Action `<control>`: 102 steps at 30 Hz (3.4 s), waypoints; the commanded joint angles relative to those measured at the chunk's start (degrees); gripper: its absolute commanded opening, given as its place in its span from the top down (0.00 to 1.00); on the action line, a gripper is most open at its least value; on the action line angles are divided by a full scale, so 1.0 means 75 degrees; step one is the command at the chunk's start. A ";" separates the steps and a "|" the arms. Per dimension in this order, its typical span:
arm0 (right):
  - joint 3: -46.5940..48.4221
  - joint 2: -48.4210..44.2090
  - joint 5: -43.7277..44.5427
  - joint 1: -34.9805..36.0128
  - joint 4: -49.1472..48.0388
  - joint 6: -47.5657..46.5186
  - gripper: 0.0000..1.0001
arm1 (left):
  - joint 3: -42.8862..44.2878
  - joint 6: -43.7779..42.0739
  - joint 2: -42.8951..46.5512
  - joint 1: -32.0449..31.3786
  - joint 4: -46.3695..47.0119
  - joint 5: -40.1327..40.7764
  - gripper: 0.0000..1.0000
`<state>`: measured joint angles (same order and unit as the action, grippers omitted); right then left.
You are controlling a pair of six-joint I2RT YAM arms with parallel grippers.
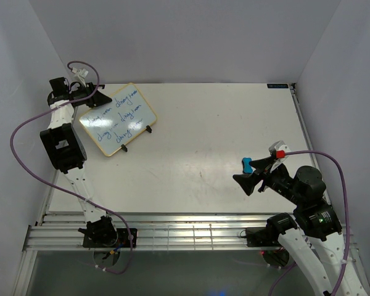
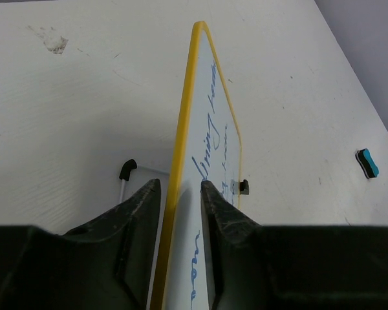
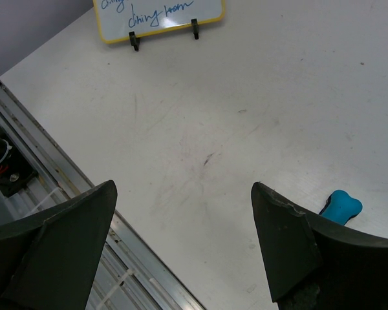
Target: Erase the whiteboard
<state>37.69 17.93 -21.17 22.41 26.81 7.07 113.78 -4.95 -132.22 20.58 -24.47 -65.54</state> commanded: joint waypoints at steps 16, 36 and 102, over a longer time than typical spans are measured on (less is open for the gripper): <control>0.0049 -0.0059 0.0104 0.0129 -0.0293 -0.0076 0.10 | 0.0251 0.0132 0.0239 -0.0048 -0.0207 -0.0695 0.85; 0.0095 -0.0024 0.0127 0.0129 -0.0270 -0.0087 0.10 | 0.0697 0.0179 0.1656 -0.0330 0.0110 -0.0121 1.00; 0.0845 0.4698 0.4499 -0.0106 0.0457 0.0768 0.10 | -0.8551 0.1364 0.9264 -0.6071 0.1342 0.6241 1.00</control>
<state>41.10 52.40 12.91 22.15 30.30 13.85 47.55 9.28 -62.78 -23.05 -12.49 -22.15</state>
